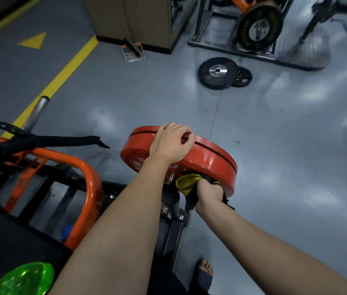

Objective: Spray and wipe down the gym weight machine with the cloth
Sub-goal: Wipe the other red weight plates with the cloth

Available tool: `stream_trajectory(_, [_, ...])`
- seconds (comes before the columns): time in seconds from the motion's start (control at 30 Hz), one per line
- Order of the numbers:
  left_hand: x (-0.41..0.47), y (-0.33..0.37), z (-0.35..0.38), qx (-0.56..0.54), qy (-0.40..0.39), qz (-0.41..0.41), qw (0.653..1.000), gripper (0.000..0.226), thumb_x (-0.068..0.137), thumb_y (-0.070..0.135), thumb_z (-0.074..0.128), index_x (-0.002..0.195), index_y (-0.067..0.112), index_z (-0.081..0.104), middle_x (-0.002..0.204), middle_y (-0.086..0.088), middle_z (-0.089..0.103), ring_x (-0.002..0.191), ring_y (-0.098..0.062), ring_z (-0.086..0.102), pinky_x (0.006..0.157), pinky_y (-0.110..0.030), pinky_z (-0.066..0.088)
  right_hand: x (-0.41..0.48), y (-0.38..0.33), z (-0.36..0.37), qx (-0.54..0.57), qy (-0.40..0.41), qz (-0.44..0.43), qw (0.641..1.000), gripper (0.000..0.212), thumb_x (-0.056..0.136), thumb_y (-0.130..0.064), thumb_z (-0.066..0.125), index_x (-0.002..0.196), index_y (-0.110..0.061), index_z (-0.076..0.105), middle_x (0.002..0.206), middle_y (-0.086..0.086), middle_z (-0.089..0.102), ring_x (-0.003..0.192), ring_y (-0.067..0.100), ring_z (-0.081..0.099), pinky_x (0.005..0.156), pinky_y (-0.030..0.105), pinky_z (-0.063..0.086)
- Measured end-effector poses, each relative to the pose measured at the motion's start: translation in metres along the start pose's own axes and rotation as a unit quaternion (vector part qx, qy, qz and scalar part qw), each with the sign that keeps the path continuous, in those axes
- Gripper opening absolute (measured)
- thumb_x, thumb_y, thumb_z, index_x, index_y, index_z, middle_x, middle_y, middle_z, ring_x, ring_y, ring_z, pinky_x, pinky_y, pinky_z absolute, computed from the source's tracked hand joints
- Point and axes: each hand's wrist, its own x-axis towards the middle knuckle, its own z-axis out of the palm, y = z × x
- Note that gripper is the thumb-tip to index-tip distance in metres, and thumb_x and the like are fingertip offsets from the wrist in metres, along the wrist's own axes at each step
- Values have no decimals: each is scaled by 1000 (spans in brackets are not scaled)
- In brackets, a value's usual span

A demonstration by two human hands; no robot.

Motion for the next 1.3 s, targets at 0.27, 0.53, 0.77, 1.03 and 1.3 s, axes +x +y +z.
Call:
stream_trajectory(0.27, [1,-56,-11,-130,29,-55,990,16,97,35,60,97,25,73,99,13,71,99,-13,61,91,-31,46,-11,6,18,1,-51,-10,999,20,82,11,48,93,-5,52,99,15,64,86,30,67,84,42,60])
stream_trajectory(0.53, [-3,-117,-23,-183,-9,-173,968,26,107,37,48,99,19,66,89,6,65,90,-18,60,78,-33,45,28,18,-1,114,42,4,993,22,80,13,47,96,4,61,83,20,68,63,31,64,62,44,57])
stream_trajectory(0.77, [2,-45,-19,-95,66,-118,986,42,102,40,47,135,19,62,143,-4,60,138,-23,49,124,-49,21,16,17,16,146,57,13,988,17,92,-4,59,105,-14,63,106,7,68,90,28,68,91,43,59])
stream_trajectory(1.03, [-9,-19,11,40,62,-15,997,38,94,50,46,116,29,68,113,10,66,117,-15,56,120,-48,27,0,16,33,7,-32,-44,998,18,78,7,59,92,-4,65,101,14,72,82,22,70,65,27,58])
stream_trajectory(1.3, [-7,-39,-1,-5,75,-9,997,31,96,39,50,114,25,70,113,10,68,112,-15,57,109,-33,36,25,24,7,-66,28,-15,997,13,82,7,51,82,-4,56,86,10,63,73,21,61,60,28,48])
